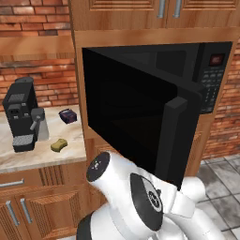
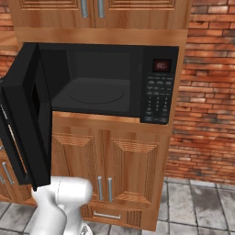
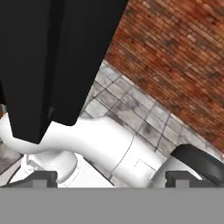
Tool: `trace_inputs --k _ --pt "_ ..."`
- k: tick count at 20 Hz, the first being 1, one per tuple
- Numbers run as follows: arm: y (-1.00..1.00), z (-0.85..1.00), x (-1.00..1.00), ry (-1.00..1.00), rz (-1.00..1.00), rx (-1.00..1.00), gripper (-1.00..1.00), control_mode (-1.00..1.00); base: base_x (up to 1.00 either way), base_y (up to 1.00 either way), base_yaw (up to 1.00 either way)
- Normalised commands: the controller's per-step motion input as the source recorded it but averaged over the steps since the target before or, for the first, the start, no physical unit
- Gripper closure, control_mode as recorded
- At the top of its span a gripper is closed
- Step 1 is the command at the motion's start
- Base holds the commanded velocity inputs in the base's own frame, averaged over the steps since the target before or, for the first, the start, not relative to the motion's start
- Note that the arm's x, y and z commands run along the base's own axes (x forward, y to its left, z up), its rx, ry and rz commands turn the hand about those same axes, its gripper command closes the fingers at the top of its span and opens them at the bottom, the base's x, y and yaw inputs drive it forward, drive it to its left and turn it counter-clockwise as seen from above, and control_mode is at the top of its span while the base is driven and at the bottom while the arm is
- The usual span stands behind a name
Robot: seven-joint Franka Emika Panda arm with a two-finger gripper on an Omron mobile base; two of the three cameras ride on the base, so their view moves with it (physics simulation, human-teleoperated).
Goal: Place the sponge inside the microwave to prepare for sanitizing.
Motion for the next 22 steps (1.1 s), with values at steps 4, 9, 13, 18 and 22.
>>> trace_inputs --k 4,9,13,18,22 --pt "-0.84 0.08 -0.01 0.00 0.24 0.38 -1.00 -1.00 0.00 0.00 0.00" --pt "-0.78 0.15 0.00 0.00 0.19 0.48 -1.00 -1.00 0.00 0.00 0.00" --pt "-0.79 0.29 0.00 0.00 0.18 0.57 -1.00 -1.00 0.00 0.00 0.00" --pt "-0.65 0.05 -0.02 0.00 0.12 0.56 -1.00 -1.00 0.00 0.00 0.00" --pt "-0.61 0.01 0.02 0.00 0.13 0.64 -1.00 -1.00 0.00 0.00 0.00"
